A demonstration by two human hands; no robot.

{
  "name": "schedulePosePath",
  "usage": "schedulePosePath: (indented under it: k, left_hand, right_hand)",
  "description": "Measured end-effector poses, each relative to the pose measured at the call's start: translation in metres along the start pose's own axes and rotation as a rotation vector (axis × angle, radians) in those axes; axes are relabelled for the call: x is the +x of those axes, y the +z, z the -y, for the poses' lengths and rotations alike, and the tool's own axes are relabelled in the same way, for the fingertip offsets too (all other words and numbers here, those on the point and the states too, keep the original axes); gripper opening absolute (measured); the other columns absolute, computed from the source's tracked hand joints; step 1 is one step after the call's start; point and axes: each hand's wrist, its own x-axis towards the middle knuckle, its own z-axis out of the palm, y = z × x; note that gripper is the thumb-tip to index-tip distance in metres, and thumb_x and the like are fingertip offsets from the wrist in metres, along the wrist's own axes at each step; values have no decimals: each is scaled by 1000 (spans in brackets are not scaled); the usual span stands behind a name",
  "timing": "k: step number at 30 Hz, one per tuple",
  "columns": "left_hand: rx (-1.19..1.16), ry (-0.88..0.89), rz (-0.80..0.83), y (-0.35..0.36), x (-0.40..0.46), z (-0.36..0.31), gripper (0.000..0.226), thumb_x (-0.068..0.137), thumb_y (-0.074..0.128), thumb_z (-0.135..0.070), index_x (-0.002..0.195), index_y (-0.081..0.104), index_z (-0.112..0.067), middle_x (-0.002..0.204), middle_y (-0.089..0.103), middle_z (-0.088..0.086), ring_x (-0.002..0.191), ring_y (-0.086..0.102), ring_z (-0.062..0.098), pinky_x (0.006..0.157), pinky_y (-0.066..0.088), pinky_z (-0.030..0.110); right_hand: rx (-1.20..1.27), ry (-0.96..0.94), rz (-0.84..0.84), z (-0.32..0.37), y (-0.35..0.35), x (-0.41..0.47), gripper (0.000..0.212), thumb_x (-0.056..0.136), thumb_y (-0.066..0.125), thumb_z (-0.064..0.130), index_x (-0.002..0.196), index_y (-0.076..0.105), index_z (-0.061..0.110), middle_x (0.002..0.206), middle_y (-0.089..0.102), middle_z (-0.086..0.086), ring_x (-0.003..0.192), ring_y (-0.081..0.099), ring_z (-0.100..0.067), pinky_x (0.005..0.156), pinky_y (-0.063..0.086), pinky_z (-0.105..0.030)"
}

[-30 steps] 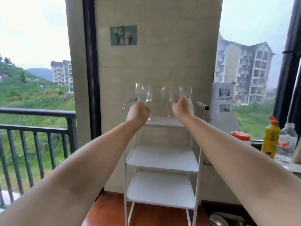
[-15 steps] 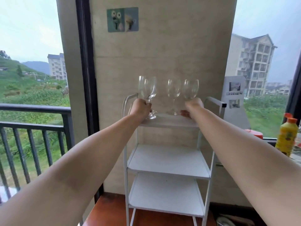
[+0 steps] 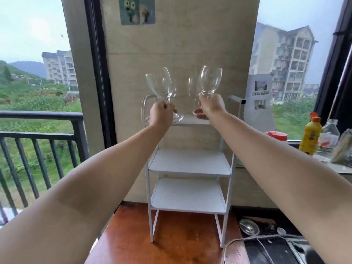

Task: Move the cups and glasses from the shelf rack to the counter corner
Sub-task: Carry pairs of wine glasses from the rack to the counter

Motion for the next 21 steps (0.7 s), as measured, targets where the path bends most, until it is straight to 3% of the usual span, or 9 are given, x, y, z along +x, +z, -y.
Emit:
schedulePosePath:
  k: [4, 7, 9, 13, 17, 19, 21]
  left_hand:
    - [-23, 25, 24, -13, -31, -10, 32, 96, 47, -16, 86, 73, 1, 81, 68, 2, 70, 57, 14, 63, 42, 22]
    - [-4, 17, 47, -30, -66, -17, 32, 97, 47, -19, 84, 71, -3, 75, 63, -2, 60, 51, 5, 54, 37, 13]
    - [12, -7, 66, -41, -93, -16, 33, 97, 48, -20, 85, 72, -1, 76, 64, -1, 62, 51, 7, 54, 37, 14]
    - [54, -78, 139, -57, -153, -10, 34, 97, 47, -21, 85, 72, -1, 76, 64, -1, 69, 55, 13, 66, 40, 22]
    - [112, -156, 273, -59, -212, 1, 30, 94, 48, -19, 82, 71, -3, 78, 66, 3, 66, 55, 14, 66, 41, 24]
    - [118, -197, 363, -48, -244, 6, 31, 94, 48, -19, 83, 71, -1, 84, 71, 9, 75, 59, 19, 75, 46, 27]
    - [116, -233, 436, -33, -276, 12, 32, 94, 49, -19, 87, 72, 3, 91, 74, 14, 86, 65, 27, 80, 48, 32]
  right_hand:
    - [7, -1, -26, 6, -11, -36, 14, 97, 41, 14, 94, 51, 6, 97, 56, -14, 35, 60, -7, 31, 41, -15]
    - [-1, 14, -68, 8, -22, -74, 14, 96, 41, 14, 98, 52, 5, 93, 58, -12, 38, 61, -8, 32, 41, -15]
    - [12, 51, -72, 7, -30, -106, 14, 96, 41, 12, 98, 53, 4, 86, 59, -10, 38, 61, -8, 32, 41, -16]
    - [24, 194, -56, -8, -45, -171, 16, 96, 43, 10, 88, 56, 8, 78, 56, -5, 39, 61, -10, 31, 41, -15]
    - [3, 299, -24, -30, -72, -227, 22, 96, 44, 9, 76, 52, 11, 74, 54, -5, 45, 62, -14, 32, 41, -14]
    - [16, 361, -48, -47, -92, -257, 18, 97, 44, 9, 82, 54, 9, 73, 53, -5, 51, 59, -16, 32, 42, -14]
    - [16, 422, -71, -69, -109, -283, 20, 97, 45, 11, 79, 54, 10, 73, 52, -4, 45, 59, -13, 32, 43, -15]
